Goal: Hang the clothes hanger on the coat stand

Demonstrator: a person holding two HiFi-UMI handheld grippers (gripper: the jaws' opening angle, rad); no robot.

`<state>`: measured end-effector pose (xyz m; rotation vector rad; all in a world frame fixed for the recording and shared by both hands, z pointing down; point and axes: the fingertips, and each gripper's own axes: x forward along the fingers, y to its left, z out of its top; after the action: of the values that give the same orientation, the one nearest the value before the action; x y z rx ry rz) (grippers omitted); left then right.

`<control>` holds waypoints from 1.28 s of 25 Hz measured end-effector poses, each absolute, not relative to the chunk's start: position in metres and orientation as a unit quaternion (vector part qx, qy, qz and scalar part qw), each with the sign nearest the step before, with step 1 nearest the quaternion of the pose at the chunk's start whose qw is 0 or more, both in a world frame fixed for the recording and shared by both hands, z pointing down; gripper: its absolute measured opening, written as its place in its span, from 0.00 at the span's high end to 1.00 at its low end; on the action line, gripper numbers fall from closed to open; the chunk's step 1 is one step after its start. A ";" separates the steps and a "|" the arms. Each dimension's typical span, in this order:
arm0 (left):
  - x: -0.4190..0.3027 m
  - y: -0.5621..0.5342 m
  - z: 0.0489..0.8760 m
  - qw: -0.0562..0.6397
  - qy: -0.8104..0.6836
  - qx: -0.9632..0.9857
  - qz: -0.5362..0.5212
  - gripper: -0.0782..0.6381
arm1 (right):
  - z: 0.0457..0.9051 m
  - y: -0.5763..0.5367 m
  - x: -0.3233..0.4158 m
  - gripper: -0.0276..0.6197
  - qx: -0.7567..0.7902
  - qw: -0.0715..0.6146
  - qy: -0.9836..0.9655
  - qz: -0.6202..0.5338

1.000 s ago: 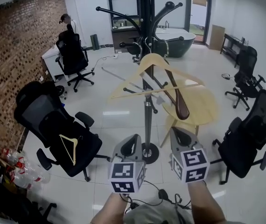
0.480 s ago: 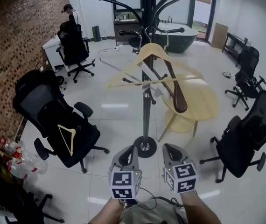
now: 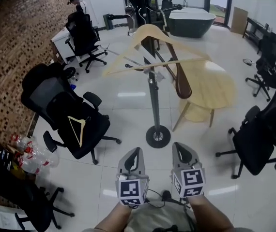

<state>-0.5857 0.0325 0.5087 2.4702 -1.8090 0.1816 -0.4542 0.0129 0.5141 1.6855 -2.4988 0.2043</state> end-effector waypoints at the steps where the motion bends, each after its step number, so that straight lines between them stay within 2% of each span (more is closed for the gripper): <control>1: -0.582 0.034 0.514 0.050 -0.586 0.807 0.059 0.87 | 0.519 0.017 -0.451 0.96 0.560 0.061 -0.823 0.077; 9: -0.576 0.051 0.520 0.071 -0.545 0.833 0.067 0.87 | 0.511 0.039 -0.454 0.96 0.592 0.049 -0.799 0.088; 20: -0.602 0.037 0.541 0.082 -0.536 0.836 0.085 0.87 | 0.541 0.039 -0.492 0.96 0.591 0.070 -0.797 0.107; 32: -0.605 0.010 0.546 0.087 -0.547 0.827 0.095 0.87 | 0.548 0.012 -0.489 0.96 0.591 0.078 -0.795 0.112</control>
<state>-0.6048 0.0101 0.5460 2.4647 -1.6289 0.2834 -0.4890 0.0123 0.5477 1.7687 -2.3821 0.3351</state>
